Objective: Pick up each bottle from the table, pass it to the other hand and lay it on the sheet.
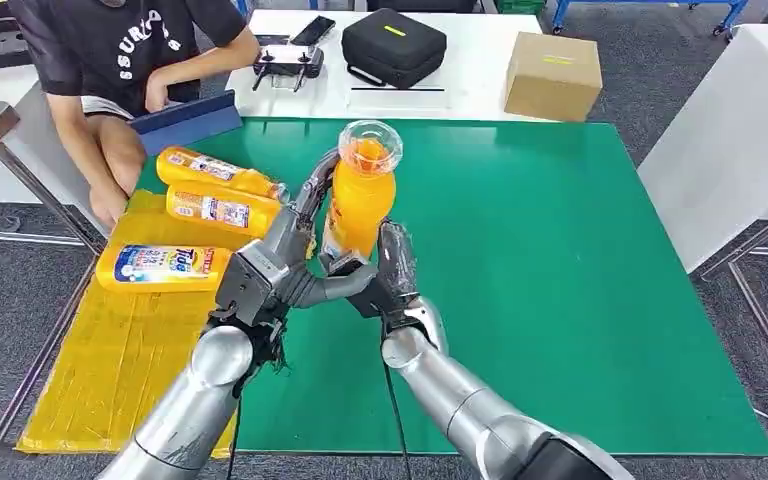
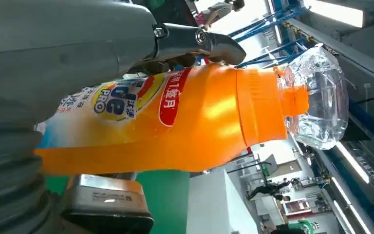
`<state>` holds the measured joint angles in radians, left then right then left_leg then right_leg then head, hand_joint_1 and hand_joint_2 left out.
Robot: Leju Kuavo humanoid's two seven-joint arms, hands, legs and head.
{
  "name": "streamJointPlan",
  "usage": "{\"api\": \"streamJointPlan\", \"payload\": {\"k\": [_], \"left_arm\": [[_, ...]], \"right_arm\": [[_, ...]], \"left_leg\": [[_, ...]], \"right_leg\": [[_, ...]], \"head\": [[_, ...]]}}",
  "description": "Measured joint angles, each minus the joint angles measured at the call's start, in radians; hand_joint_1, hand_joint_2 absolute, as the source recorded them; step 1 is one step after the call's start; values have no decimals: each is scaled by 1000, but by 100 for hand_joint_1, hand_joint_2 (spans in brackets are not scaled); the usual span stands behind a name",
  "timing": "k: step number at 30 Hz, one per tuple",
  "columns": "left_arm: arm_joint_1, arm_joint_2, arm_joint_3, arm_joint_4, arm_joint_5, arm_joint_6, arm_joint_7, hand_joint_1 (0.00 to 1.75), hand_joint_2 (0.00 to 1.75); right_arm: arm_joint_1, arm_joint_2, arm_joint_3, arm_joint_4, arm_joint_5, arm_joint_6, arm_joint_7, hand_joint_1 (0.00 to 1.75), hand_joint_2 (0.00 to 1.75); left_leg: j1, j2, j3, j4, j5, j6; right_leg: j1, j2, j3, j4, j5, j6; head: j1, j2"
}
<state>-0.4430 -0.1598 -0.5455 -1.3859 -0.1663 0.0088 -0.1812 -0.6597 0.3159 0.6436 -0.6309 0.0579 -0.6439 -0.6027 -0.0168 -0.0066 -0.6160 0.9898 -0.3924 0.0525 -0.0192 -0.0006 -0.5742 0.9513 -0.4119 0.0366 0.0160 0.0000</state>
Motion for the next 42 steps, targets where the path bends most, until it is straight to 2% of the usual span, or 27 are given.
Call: {"api": "streamJointPlan", "payload": {"k": [6, 8, 10, 24, 42], "left_arm": [[-10, -7, 0, 0, -1, 1, 5, 0, 175], [-11, -9, 3, 0, -9, 16, 11, 0, 175], [-11, -11, 3, 0, -12, 21, 12, 0, 175], [-12, -33, 2, -2, -20, 22, 11, 0, 175], [46, -21, 40, 0, -36, 24, 23, 0, 175]], "right_arm": [[18, -2, -55, -39, 31, -3, 14, 175, 175], [25, 0, -99, -52, 123, 5, 44, 175, 175], [36, 7, -140, -78, 154, 16, 40, 175, 175], [84, 6, -193, -184, 141, 7, 47, 175, 175], [91, -19, -255, -314, 159, 10, 68, 175, 175]], "left_leg": [[0, 0, 0, 0, 0, 0], [0, 0, 0, 0, 0, 0], [0, 0, -1, 0, 0, 0], [0, 0, -1, 0, 0, 0], [0, 2, -1, 0, 0, 0]], "right_leg": [[0, 0, 0, 0, 0, 0], [0, 0, 0, 0, 0, 0], [0, 0, 0, 0, 0, 0], [0, 0, 0, 0, 0, 0], [0, 1, -1, 0, 0, 0]], "head": [[0, 0], [-1, 0], [-1, 0], [0, 0], [-1, 0]]}}
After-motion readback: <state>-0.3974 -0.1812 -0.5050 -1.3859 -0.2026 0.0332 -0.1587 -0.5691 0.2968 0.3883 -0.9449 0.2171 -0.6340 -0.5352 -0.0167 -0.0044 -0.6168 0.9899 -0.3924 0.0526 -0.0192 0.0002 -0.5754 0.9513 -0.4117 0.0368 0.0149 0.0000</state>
